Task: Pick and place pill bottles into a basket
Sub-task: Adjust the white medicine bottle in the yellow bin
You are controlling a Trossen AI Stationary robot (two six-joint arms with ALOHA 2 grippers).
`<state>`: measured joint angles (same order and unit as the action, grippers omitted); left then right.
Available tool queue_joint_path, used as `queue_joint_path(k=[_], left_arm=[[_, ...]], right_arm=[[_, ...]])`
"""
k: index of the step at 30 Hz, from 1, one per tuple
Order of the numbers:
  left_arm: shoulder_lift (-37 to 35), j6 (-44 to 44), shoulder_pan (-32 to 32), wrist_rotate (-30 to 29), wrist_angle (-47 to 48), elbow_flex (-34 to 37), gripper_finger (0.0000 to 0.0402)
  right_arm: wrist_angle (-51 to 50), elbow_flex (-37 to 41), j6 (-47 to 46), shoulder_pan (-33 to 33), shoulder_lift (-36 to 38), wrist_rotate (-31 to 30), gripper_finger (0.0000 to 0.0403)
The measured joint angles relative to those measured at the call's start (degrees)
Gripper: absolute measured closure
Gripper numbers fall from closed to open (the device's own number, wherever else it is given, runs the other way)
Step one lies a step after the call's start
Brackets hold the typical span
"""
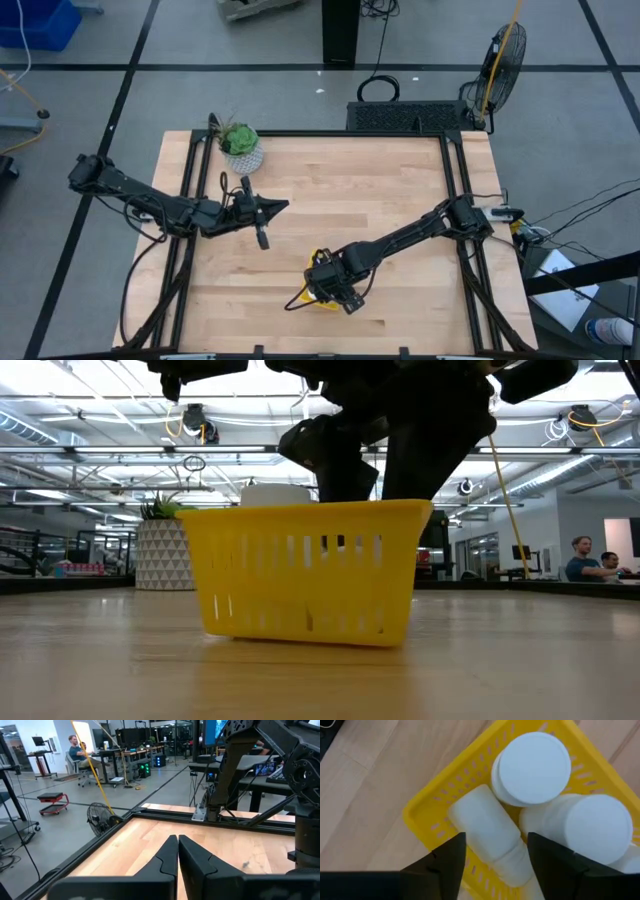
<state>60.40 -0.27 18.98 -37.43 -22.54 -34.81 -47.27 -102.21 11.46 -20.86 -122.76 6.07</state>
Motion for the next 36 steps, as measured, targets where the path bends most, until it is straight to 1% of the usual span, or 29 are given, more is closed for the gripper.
queue_joint_path(k=[4, 8, 11, 16, 19, 26, 33, 36], left_arm=[[0.0, 0.1, 0.0, -0.07, 0.02, 0.0, 0.0376], [0.0, 0.59, 0.0, -0.09, 0.02, 0.0, 0.0391], [0.0, 0.6, 0.0, -0.09, 0.06, 0.0, 0.0397], [0.0, 0.59, 0.0, -0.11, 0.17, 0.0, 0.0378], [0.0, 0.75, 0.0, -0.13, 0.18, 0.0, 0.0375], [0.0, 1.42, 0.0, -0.15, 0.13, 0.0, 0.0397], [-0.04, 1.53, 0.0, -0.17, 0.03, 0.0, 0.0372], [-0.07, 1.73, 0.0, -0.17, -0.36, 0.0, 0.0371]], right_arm=[[0.85, 0.39, -0.17, 0.0, 0.02, 0.02, 0.0171], [1.9, 2.03, -0.67, 0.0, 0.02, 0.13, 0.0161], [1.86, 3.63, -1.92, -0.02, 0.06, 1.1, 0.0161], [0.75, 4.52, -3.23, -0.29, 0.13, 1.66, 0.016], [0.8, 4.52, -3.08, -0.6, 0.13, 1.6, 0.0161], [1.62, 4.59, -2.95, 0.21, 0.13, 1.73, 0.016], [3.51, 4.55, -3.2, 1.42, -0.72, 1.77, 0.016], [3.48, 4.55, -4.71, 1.4, -0.72, 1.66, 0.0161]])
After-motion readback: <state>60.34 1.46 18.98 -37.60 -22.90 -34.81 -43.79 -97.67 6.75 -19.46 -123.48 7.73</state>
